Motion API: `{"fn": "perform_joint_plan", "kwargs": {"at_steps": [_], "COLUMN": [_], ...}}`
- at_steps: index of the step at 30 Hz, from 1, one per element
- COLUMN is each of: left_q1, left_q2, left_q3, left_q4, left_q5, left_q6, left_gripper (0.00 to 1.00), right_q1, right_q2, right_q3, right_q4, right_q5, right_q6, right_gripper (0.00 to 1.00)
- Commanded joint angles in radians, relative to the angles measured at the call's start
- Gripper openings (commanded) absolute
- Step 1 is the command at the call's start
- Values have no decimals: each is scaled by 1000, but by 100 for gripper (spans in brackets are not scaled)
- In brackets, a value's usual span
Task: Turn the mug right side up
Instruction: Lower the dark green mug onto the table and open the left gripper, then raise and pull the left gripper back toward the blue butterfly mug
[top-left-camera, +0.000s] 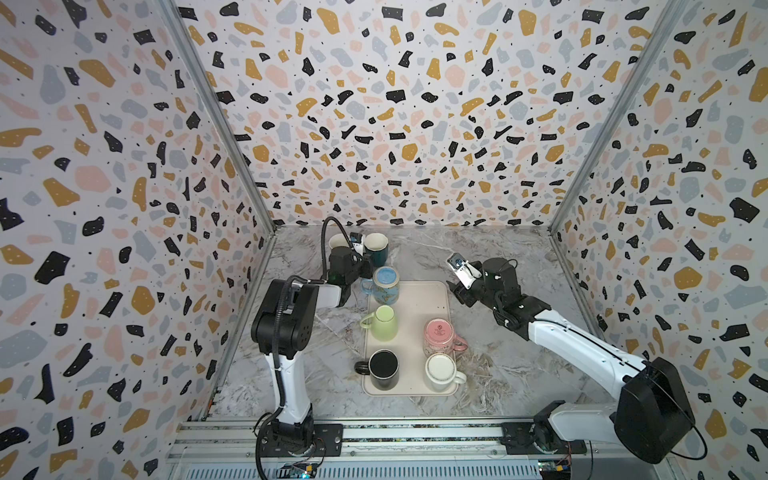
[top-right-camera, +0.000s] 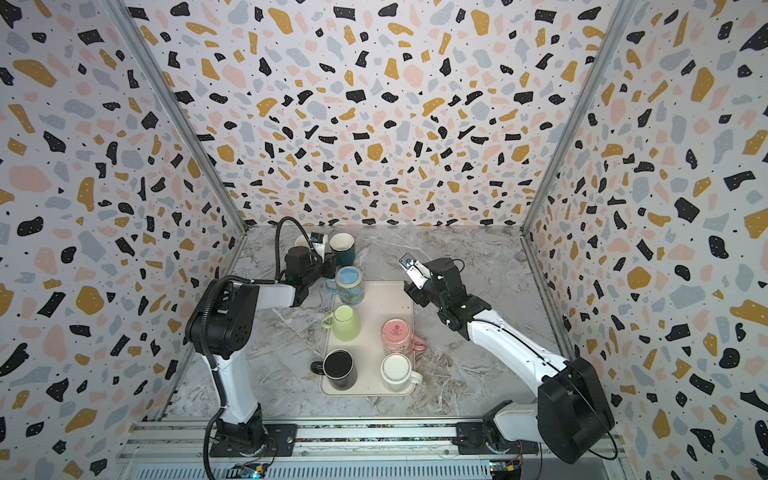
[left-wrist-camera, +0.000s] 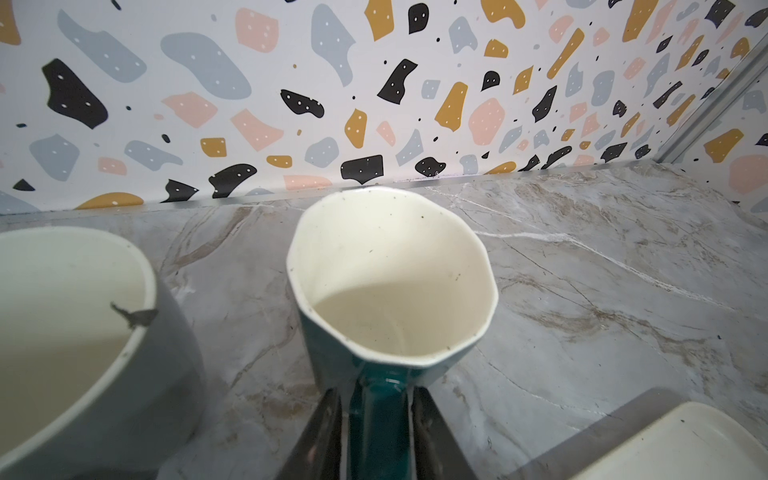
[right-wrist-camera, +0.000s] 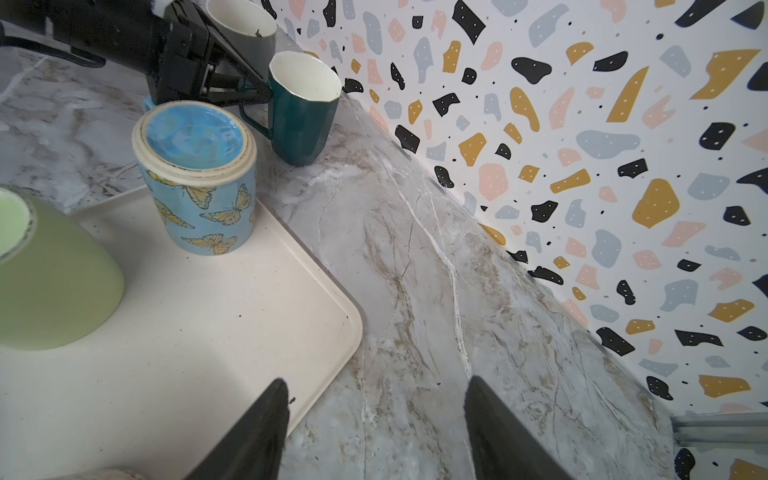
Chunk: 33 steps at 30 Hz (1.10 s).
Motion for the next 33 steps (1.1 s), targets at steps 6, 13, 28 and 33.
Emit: {"fn": "perform_joint_plan", "kwargs": {"at_steps": [6,13,28,33], "left_q1": [-8,-17,-26,-24], "left_q2": [-41,-103,-347,-535], "left_q3": [-24,-34,-48,11], "left_q4": [-3,-40,-250,-551], "left_q5": [4,0,-35,7], "left_q6": [2,9,-78,-259], "left_gripper": [38,41,46,47], "right_q1": [-4,-3,-4,-3], "right_q2": [-59,-77,-107,-103], "right_q3": [-19,-31,-25,-7], "right_q4": [5,7,15,12], "right_q5": [13,9,-22,-93], "right_q6": [23,30,44,86], "right_gripper": [69,69,70,71]}}
